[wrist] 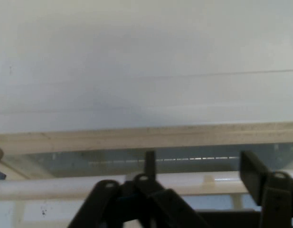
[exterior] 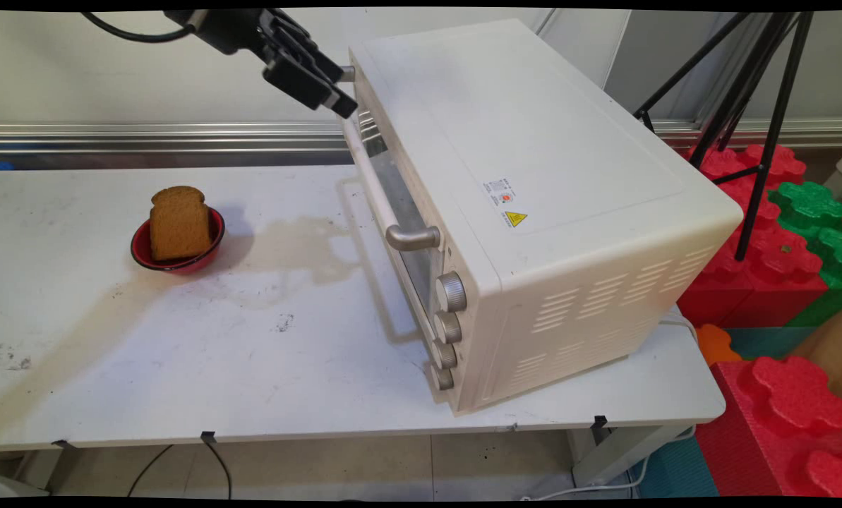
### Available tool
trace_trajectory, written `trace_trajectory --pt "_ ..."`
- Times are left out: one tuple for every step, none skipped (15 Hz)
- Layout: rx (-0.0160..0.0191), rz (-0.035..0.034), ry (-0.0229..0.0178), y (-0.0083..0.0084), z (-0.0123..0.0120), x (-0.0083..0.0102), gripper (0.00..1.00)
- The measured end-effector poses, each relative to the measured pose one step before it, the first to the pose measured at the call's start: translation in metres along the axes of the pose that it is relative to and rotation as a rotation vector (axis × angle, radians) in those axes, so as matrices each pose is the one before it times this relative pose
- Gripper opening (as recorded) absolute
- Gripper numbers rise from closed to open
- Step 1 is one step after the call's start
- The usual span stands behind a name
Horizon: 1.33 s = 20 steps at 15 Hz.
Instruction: Open the oven
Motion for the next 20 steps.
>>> trace_trajectory --pt "-0.00037 0.00062 -0.00338 0.00056 0.00265 0.00073 0.00" --pt "-0.00013 -0.00006 -0.00345 0.00052 0.00311 0.00080 0.00" --pt "-0.00001 -0.00037 -0.00283 0.00031 0.00327 0.00091 0.00" --pt "0.00016 -0.00065 -0.00262 0.00016 0.00285 0.00063 0.00" --pt "-0.00075 -0.00105 -0.00230 0.00009 0.00376 0.00084 0.00" --pt "-0.00064 -0.00139 -0.00249 0.00001 0.00403 0.00060 0.00" --pt "-0.00087 -0.00125 -0.00156 -0.00002 0.00367 0.00054 0.00" --pt "-0.00172 -0.00119 -0.00280 -0.00007 0.00488 0.00044 0.00" --pt "-0.00147 -0.00058 -0.00322 -0.00020 0.00519 0.00014 0.00" --pt "-0.00149 -0.00077 -0.00268 -0.00019 0.00408 -0.00009 0.00" --pt "-0.00155 -0.00074 -0.00437 -0.00035 0.00518 -0.00055 0.00" --pt "-0.00107 -0.00023 -0.00439 -0.00052 0.00487 -0.00079 0.00" --pt "-0.00056 -0.00062 -0.00248 -0.00037 0.00263 -0.00058 0.00" --pt "-0.00034 -0.00201 -0.00395 -0.00066 0.00364 -0.00119 0.00" --pt "-0.00043 -0.00323 -0.00682 -0.00130 0.00553 -0.00233 0.00" --pt "-0.00009 -0.00217 -0.00349 -0.00077 0.00295 -0.00156 0.00" --pt "-0.00018 -0.00133 0.00018 -0.00043 0.00177 -0.00089 0.00" --pt "-0.00032 -0.00169 0.00162 -0.00083 0.00240 -0.00126 0.00" --pt "-0.00068 -0.00159 0.00091 -0.00054 0.00145 -0.00096 0.00" --pt "-0.00109 -0.00343 0.00110 -0.00085 0.00203 -0.00195 0.00"
